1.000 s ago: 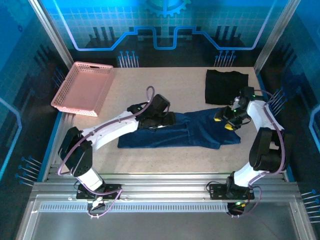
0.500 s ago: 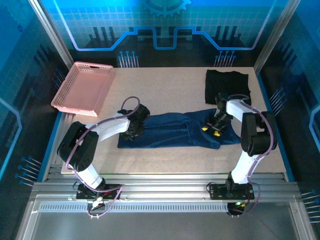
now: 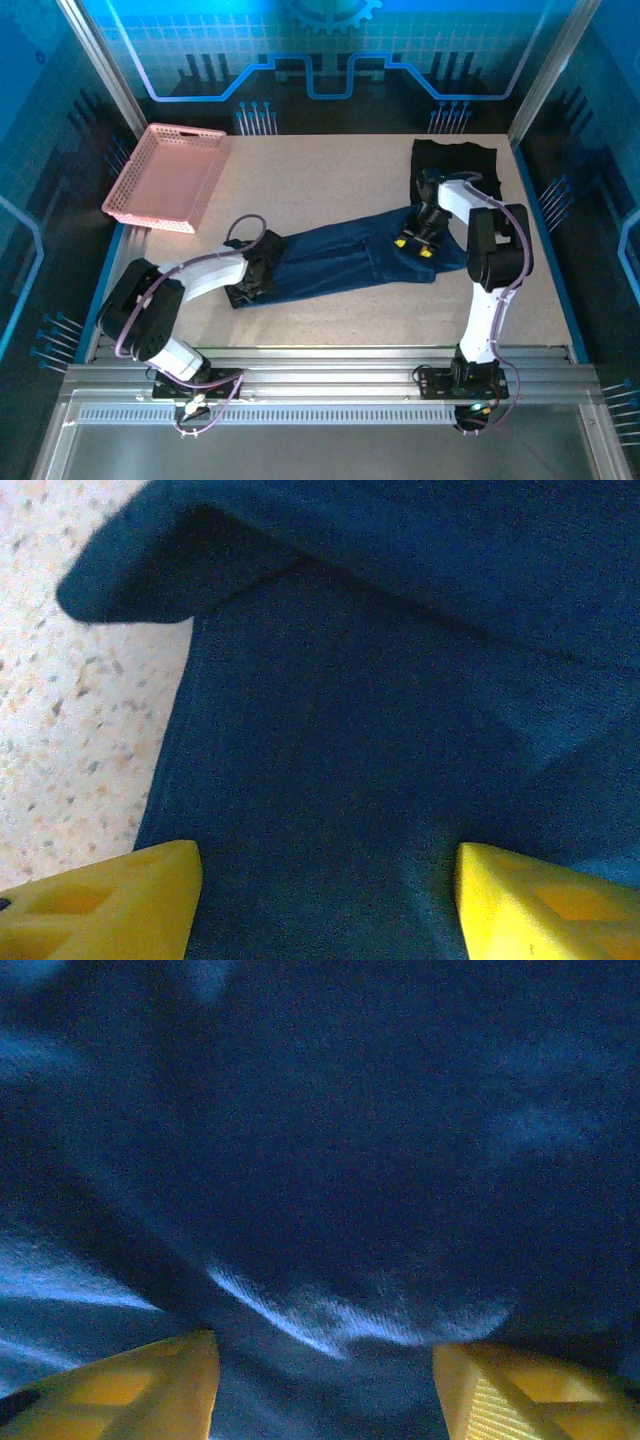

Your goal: Fold and stack the t-shirts

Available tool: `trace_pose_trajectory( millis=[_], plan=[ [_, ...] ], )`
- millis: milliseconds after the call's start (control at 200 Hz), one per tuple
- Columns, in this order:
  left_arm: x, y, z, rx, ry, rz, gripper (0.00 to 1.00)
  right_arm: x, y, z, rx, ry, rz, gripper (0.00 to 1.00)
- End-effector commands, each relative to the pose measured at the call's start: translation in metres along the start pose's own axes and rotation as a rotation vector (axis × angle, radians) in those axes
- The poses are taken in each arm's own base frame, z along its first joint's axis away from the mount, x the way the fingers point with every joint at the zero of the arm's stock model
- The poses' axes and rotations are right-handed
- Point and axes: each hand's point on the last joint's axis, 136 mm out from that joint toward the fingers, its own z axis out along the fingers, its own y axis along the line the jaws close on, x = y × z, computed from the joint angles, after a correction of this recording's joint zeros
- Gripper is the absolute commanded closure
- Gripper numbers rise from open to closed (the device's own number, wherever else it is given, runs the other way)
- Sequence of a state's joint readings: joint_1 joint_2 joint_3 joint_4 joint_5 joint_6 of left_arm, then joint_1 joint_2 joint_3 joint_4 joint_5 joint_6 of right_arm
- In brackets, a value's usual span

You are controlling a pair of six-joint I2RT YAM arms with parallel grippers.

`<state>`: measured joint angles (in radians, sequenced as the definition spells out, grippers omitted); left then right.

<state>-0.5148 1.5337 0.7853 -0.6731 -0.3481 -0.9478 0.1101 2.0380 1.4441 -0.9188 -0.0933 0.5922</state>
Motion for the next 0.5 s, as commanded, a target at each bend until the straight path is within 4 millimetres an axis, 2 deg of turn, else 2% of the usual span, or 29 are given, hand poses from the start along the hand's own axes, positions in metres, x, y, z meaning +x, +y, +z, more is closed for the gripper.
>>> trace_pose_trajectory(
  millis=[0,155,170,195,230,400,495],
  plan=[
    [0.026,0.025,-0.003,-0.046,0.064,-0.019,0.32,-0.016,0.015,0.017,0.053,-0.015,-0.043,0.38],
    [0.042,0.025,-0.021,-0.003,0.059,-0.026,0.31,-0.042,0.065,0.016,0.017,-0.022,-0.143,0.36],
    [0.044,0.023,-0.022,0.008,0.061,-0.030,0.31,-0.044,0.071,0.016,0.005,-0.019,-0.151,0.35],
    [0.047,0.020,-0.023,0.025,0.069,-0.037,0.31,-0.046,0.076,0.027,0.004,0.011,-0.157,0.34],
    [0.053,0.016,-0.025,0.048,0.081,-0.044,0.31,-0.054,0.084,0.028,0.022,0.010,-0.184,0.34],
    [0.078,-0.007,-0.035,0.072,0.099,0.012,0.30,-0.084,0.148,0.043,-0.120,0.011,-0.252,0.33],
    [0.094,-0.019,-0.034,0.068,0.121,0.053,0.30,-0.100,0.173,0.049,-0.227,-0.007,-0.220,0.31]
  ],
)
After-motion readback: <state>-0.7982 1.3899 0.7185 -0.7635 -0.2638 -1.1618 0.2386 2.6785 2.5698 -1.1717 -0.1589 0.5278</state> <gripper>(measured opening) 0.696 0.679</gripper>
